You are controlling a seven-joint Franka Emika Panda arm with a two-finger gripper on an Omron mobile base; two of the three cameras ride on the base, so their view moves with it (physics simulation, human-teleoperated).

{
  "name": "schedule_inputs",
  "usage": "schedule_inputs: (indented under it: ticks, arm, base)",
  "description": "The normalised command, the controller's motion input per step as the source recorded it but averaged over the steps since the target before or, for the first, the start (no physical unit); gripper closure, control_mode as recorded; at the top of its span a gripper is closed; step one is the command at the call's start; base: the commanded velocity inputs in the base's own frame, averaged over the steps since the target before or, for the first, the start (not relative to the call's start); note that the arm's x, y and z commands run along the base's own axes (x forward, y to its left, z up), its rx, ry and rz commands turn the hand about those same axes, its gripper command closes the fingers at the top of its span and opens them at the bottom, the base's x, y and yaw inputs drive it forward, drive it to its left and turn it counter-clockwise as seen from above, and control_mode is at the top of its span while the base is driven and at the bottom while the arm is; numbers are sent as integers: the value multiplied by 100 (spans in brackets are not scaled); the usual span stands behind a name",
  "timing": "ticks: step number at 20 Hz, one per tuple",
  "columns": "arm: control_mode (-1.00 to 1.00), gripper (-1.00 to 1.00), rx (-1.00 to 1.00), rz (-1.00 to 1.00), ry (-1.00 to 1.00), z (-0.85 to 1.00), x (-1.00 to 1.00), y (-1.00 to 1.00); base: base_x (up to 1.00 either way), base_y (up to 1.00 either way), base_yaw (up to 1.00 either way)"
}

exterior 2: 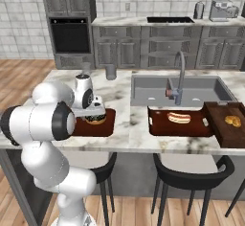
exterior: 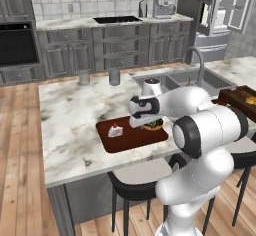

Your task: Take the cake and donut from the fridge and place them on the empty tray on the dining counter.

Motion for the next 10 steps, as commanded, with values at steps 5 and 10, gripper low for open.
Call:
schedule_inputs:
  ticks: [5, 10]
  arm:
    - [-100, 100, 0, 0, -6, -31, 33, 8]
    - [-100, 100, 0, 0, 0, -20, 27, 6]
  base:
    - [0, 0, 0]
    - [0, 0, 0]
